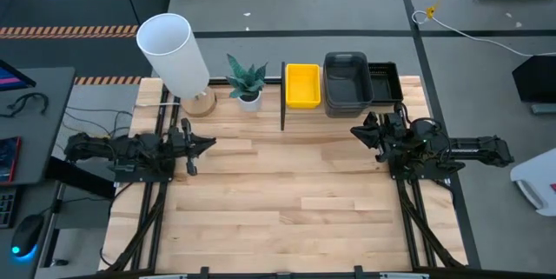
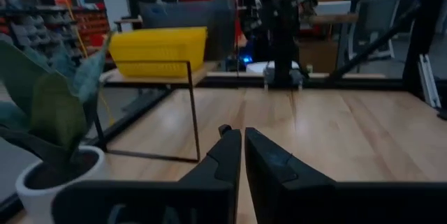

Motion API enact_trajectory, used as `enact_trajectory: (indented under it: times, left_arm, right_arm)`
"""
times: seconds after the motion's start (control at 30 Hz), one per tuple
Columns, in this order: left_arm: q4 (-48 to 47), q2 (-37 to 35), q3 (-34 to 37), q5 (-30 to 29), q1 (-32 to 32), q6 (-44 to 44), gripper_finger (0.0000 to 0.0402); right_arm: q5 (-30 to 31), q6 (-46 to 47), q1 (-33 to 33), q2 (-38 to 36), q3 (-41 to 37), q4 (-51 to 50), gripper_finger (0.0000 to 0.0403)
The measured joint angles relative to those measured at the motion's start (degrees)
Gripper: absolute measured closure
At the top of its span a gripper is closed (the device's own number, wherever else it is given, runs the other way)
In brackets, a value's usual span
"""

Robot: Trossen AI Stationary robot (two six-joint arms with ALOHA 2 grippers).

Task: Stack baskets on shelf by color
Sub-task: Return to Home Position

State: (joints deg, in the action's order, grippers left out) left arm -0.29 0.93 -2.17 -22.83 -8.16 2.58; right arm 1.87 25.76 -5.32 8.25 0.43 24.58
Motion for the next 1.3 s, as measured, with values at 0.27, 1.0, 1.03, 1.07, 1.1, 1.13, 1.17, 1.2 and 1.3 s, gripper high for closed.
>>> enact_trajectory:
  times: [0.27, 1.0, 1.03, 1.07, 1.1, 1.13, 1.17, 1.2, 1.3]
  left_arm:
    - [-0.23, -0.73, 0.02, -0.04, 1.67, 0.08, 0.0366]
    - [1.96, -0.22, 0.35, -0.05, 1.57, -0.43, 0.0367]
    - [1.96, -0.22, 0.35, -0.04, 1.57, -0.43, 0.0368]
    - [2.0, -0.22, 0.33, -0.04, 1.57, -0.43, 0.037]
    - [2.04, -0.22, 0.34, -0.04, 1.57, -0.43, 0.0372]
    - [2.05, -0.22, 0.34, -0.04, 1.57, -0.43, 0.0374]
    - [2.06, -0.22, 0.35, -0.04, 1.57, -0.45, 0.0375]
    - [2.07, -0.22, 0.34, -0.04, 1.57, -0.44, 0.0377]
    - [2.09, -0.22, 0.33, -0.04, 1.57, -0.45, 0.0378]
  right_arm:
    - [-0.02, 0.0, 0.0, -0.02, 0.02, 0.15, 0.0366]
    - [-0.01, 0.0, 0.0, -0.01, 0.01, 0.15, 0.0366]
    - [-0.01, 0.0, 0.0, 0.0, 0.02, 0.15, 0.0366]
    - [-0.02, 0.0, 0.0, -0.02, 0.02, 0.15, 0.0366]
    - [-0.02, 0.0, 0.0, -0.02, 0.02, 0.15, 0.0366]
    - [0.0, 0.0, 0.02, -0.02, 0.02, 0.15, 0.0366]
    - [-0.02, 0.0, 0.0, -0.02, 0.02, 0.15, 0.0366]
    - [0.0, 0.0, 0.0, 0.0, 0.0, 0.15, 0.0366]
    - [-0.01, 0.0, 0.0, -0.02, 0.02, 0.15, 0.0366]
